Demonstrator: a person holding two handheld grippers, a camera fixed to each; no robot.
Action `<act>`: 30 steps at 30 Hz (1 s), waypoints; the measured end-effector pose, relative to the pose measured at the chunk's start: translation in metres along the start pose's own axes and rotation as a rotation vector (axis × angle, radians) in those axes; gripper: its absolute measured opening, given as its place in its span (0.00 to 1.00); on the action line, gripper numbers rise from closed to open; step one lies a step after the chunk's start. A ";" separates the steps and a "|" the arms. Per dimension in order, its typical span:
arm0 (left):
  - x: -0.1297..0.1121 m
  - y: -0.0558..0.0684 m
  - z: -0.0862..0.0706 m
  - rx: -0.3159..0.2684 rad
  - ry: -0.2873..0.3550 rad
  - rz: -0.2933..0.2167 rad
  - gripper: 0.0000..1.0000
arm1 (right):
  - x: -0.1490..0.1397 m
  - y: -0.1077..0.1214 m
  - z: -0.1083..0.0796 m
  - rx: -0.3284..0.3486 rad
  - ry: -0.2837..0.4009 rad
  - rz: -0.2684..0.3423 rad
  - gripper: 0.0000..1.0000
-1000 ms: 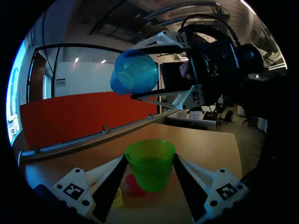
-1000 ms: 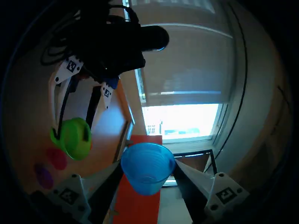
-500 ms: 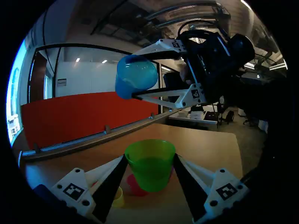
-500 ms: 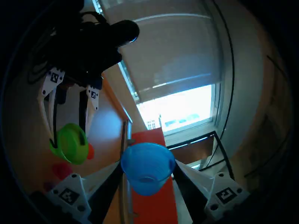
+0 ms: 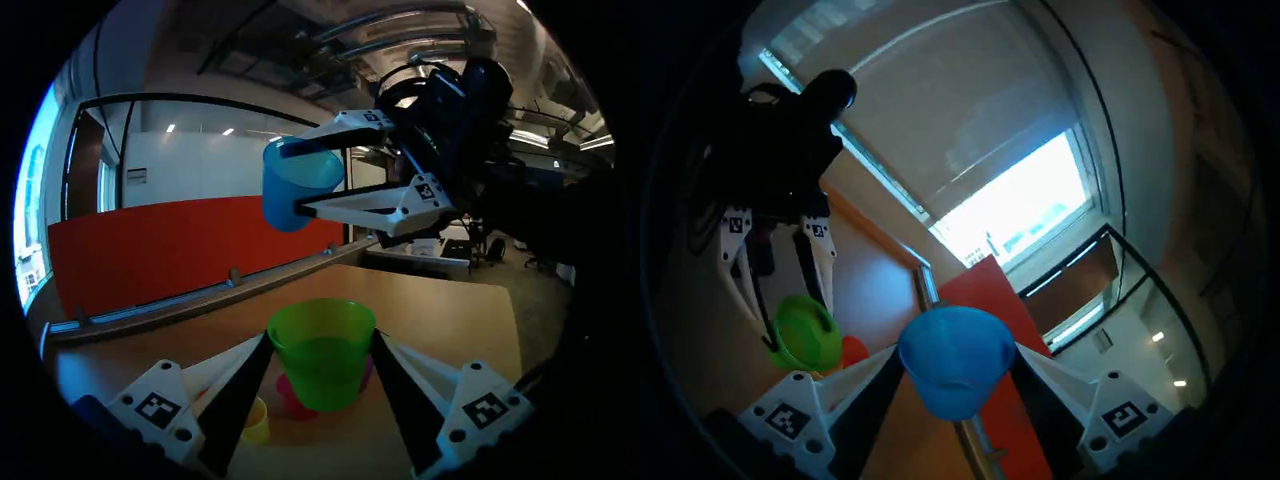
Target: Pour water
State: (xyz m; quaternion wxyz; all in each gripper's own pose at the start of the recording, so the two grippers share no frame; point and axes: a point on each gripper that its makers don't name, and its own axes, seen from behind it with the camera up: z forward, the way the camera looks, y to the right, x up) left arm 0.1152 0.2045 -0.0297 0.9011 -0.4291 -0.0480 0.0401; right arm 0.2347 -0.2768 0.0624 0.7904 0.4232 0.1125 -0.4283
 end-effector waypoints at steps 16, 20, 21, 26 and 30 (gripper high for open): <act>0.011 -0.003 -0.005 0.017 0.016 0.004 0.86 | -0.005 -0.012 -0.006 0.037 0.014 0.376 0.91; 0.014 -0.007 -0.008 0.029 0.018 0.006 0.86 | -0.008 -0.017 -0.006 0.045 0.009 0.442 0.91; 0.015 -0.008 -0.008 0.033 0.019 0.008 0.86 | -0.009 -0.018 -0.006 0.047 0.008 0.459 0.91; 0.020 -0.011 -0.010 0.046 0.024 0.009 0.86 | -0.013 -0.021 -0.008 0.055 0.006 0.547 0.91; 0.028 -0.015 -0.012 0.061 0.036 0.009 0.86 | -0.014 -0.021 -0.010 0.061 0.008 0.619 0.91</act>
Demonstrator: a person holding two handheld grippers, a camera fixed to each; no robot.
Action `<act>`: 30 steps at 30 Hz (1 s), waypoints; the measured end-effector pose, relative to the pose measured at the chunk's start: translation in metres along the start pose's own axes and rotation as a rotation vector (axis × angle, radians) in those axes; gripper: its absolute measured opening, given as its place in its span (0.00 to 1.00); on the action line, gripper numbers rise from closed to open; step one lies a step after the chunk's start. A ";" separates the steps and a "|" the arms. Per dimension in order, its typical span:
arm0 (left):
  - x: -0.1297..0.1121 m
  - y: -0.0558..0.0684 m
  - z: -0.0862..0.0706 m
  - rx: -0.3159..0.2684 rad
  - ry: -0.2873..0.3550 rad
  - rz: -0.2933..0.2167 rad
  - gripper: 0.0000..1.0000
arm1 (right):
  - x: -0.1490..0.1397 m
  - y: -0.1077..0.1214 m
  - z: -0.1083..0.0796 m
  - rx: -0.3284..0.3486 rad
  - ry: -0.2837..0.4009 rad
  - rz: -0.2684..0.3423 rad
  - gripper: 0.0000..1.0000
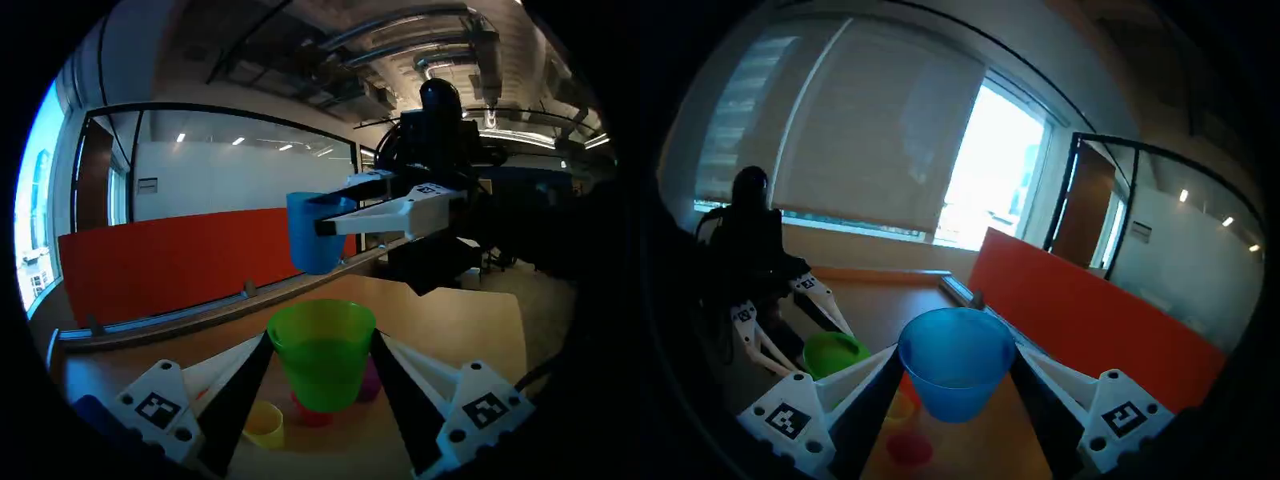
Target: Pour water
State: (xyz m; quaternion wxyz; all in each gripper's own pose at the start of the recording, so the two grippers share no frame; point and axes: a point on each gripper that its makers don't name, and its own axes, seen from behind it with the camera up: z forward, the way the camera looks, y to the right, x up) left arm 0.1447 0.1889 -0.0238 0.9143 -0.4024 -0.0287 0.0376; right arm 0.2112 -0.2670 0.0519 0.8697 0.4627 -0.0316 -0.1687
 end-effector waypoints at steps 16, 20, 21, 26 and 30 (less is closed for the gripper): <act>0.022 -0.012 -0.005 0.033 0.022 0.008 0.86 | -0.007 -0.004 -0.006 0.019 -0.007 0.103 0.91; 0.020 -0.012 -0.005 0.036 0.015 0.012 0.86 | -0.013 -0.008 -0.009 0.023 -0.017 0.113 0.91; 0.020 -0.012 -0.005 0.036 0.014 0.013 0.86 | -0.015 -0.009 -0.010 0.024 -0.021 0.116 0.91; 0.019 -0.013 -0.006 0.035 0.010 0.012 0.86 | -0.024 -0.013 -0.015 0.031 -0.029 0.129 0.91; 0.018 -0.015 -0.006 0.039 0.005 0.013 0.86 | -0.031 -0.014 -0.019 0.025 -0.035 0.133 0.91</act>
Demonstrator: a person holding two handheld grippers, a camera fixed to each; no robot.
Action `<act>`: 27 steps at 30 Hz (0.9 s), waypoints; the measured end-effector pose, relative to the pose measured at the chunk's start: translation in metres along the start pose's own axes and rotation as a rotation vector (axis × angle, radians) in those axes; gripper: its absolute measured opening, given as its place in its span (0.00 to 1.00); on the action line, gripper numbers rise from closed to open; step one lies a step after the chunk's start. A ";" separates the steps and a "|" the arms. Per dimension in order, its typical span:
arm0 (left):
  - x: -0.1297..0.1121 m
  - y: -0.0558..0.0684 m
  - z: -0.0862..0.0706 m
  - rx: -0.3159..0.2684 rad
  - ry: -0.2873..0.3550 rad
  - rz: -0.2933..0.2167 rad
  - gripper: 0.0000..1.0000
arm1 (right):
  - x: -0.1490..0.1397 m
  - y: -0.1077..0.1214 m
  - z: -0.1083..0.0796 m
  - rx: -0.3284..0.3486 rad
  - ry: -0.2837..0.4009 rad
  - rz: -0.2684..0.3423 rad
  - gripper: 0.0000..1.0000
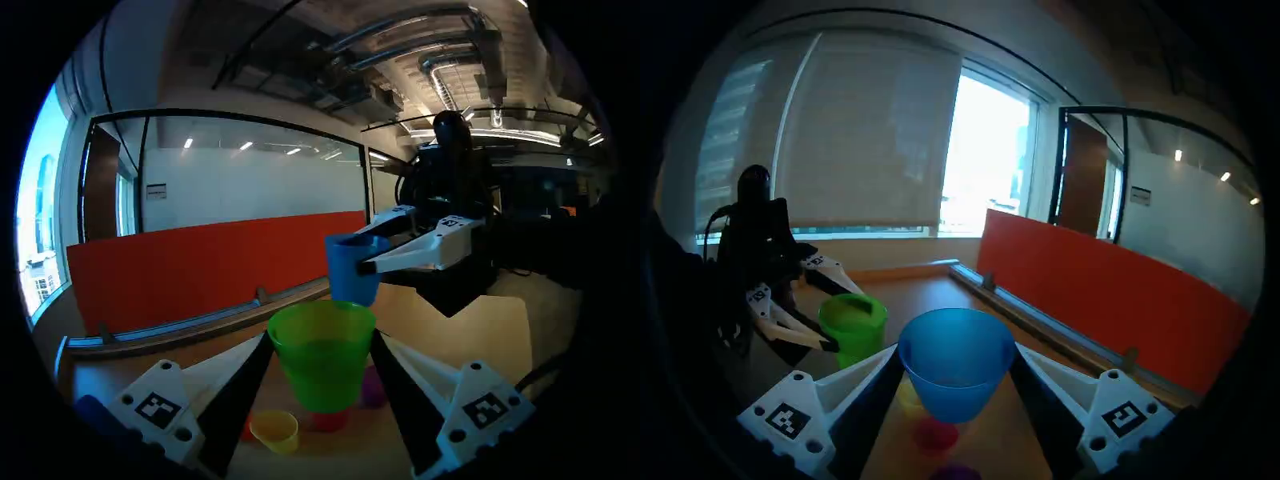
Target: Pour water
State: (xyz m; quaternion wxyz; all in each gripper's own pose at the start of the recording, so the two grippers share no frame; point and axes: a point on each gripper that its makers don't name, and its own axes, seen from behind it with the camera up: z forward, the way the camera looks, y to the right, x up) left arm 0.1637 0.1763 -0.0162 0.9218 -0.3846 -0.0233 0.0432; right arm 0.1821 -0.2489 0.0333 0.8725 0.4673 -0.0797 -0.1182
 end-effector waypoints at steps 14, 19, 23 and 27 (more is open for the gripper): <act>-0.022 -0.001 0.002 -0.003 -0.065 0.003 0.86 | -0.044 -0.013 -0.019 0.017 -0.057 0.008 0.91; -0.035 0.002 0.002 -0.003 -0.097 0.010 0.86 | -0.059 -0.019 -0.024 0.029 -0.075 0.003 0.91; -0.045 0.004 0.002 -0.008 -0.120 0.012 0.86 | -0.072 -0.026 -0.026 0.045 -0.093 0.001 0.91; -0.055 0.007 0.002 -0.013 -0.141 0.017 0.86 | -0.084 -0.034 -0.028 0.065 -0.110 0.002 0.91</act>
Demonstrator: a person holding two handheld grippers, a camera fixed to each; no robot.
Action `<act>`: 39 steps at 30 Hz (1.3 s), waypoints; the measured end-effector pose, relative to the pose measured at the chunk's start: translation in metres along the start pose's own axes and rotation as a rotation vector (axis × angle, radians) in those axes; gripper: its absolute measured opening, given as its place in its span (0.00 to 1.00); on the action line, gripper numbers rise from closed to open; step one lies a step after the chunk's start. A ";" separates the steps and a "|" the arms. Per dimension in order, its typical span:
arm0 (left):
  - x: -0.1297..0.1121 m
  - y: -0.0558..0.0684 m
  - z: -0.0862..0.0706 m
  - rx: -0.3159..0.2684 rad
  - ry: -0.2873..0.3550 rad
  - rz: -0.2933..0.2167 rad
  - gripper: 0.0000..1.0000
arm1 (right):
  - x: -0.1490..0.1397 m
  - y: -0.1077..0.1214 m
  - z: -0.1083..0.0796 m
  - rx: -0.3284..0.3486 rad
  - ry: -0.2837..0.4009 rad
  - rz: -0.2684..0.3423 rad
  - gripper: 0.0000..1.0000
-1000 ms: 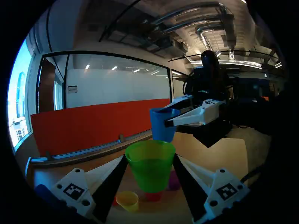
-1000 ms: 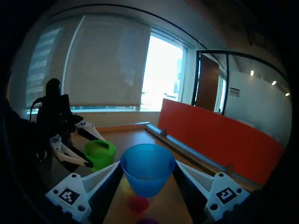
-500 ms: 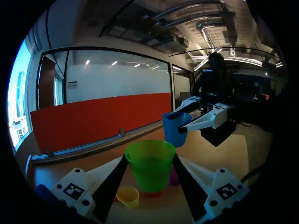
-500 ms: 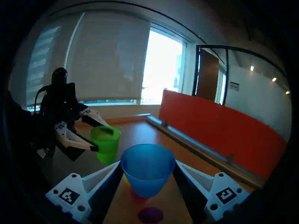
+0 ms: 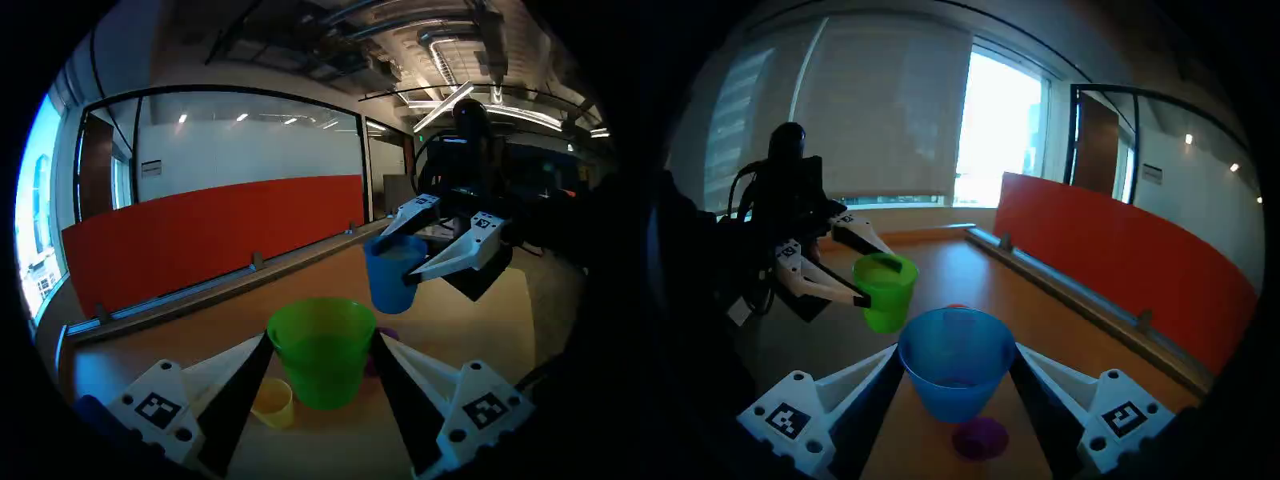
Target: Pour water
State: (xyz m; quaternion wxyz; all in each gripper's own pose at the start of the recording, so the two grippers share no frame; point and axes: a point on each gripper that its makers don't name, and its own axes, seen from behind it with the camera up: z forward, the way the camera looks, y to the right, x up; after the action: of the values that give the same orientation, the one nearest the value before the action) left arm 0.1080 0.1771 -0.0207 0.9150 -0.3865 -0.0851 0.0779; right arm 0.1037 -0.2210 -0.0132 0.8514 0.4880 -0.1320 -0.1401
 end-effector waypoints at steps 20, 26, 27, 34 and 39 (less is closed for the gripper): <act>-0.065 0.022 0.014 -0.049 -0.127 0.001 0.86 | -0.072 -0.036 0.017 0.094 -0.132 -0.046 0.91; -0.083 0.024 0.017 -0.057 -0.160 -0.003 0.86 | -0.090 -0.046 0.024 0.129 -0.169 -0.047 0.91; -0.086 0.024 0.018 -0.059 -0.166 -0.004 0.86 | -0.093 -0.048 0.025 0.135 -0.176 -0.047 0.91; -0.106 0.030 0.021 -0.076 -0.204 -0.003 0.86 | -0.114 -0.056 0.034 0.165 -0.213 -0.055 0.91; -0.118 0.032 0.023 -0.082 -0.227 0.006 0.86 | -0.126 -0.062 0.040 0.187 -0.237 -0.065 0.91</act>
State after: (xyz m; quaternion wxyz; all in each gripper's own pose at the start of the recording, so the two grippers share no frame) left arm -0.0146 0.1906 -0.0388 0.8828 -0.4125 -0.1899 0.1205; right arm -0.0344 -0.2370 -0.0588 0.7756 0.5494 -0.2282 -0.2110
